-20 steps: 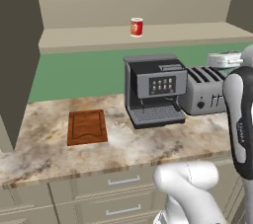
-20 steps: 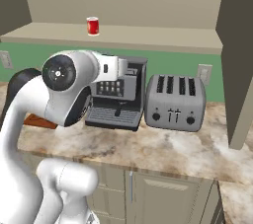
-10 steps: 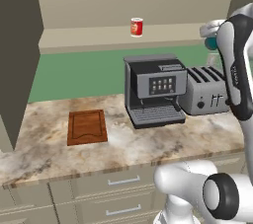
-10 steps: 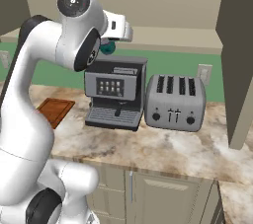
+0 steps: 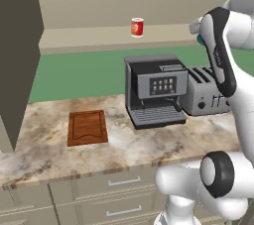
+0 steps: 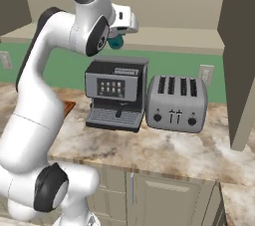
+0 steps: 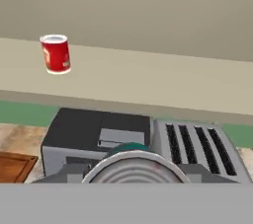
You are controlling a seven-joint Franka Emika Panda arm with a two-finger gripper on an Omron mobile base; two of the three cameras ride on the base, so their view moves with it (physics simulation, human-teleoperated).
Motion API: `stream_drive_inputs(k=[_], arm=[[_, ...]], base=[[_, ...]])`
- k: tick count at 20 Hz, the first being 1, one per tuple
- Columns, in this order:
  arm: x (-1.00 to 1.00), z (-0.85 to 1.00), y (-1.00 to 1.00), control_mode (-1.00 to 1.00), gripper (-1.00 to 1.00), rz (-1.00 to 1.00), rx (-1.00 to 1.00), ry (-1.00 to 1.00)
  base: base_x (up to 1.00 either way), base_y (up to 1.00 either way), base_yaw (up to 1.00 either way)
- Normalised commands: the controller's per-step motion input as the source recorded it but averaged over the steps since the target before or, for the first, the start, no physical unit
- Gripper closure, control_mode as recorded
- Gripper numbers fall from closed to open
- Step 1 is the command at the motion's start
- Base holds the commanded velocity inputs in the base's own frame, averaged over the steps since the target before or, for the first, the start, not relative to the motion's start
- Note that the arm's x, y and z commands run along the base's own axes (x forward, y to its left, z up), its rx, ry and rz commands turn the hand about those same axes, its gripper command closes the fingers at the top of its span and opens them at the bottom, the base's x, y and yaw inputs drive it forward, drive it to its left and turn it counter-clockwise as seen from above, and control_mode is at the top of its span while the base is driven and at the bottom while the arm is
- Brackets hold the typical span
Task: Restock the canned food cabinet by taking the new fresh canned food from the counter and placing it in the cabinet. Then, take the old canned food from the cabinet and place it on the counter.
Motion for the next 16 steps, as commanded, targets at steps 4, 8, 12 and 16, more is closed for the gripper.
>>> stream_drive_inputs(k=[4, 8, 12, 16], arm=[[0.92, -0.22, 0.00, -1.00, 1.00, 0.00, -0.11, 0.00], [1.00, -0.01, 0.00, -1.00, 1.00, -0.03, 0.00, 0.01], [0.93, 0.00, 0.00, -1.00, 1.00, -0.04, 0.00, 0.01], [0.83, -0.23, 0.00, -1.00, 1.00, -0.03, -0.01, 0.05]], base=[[0.00, 0.00, 0.00], [0.00, 0.00, 0.00], [0.00, 0.00, 0.00], [0.00, 0.00, 0.00]])
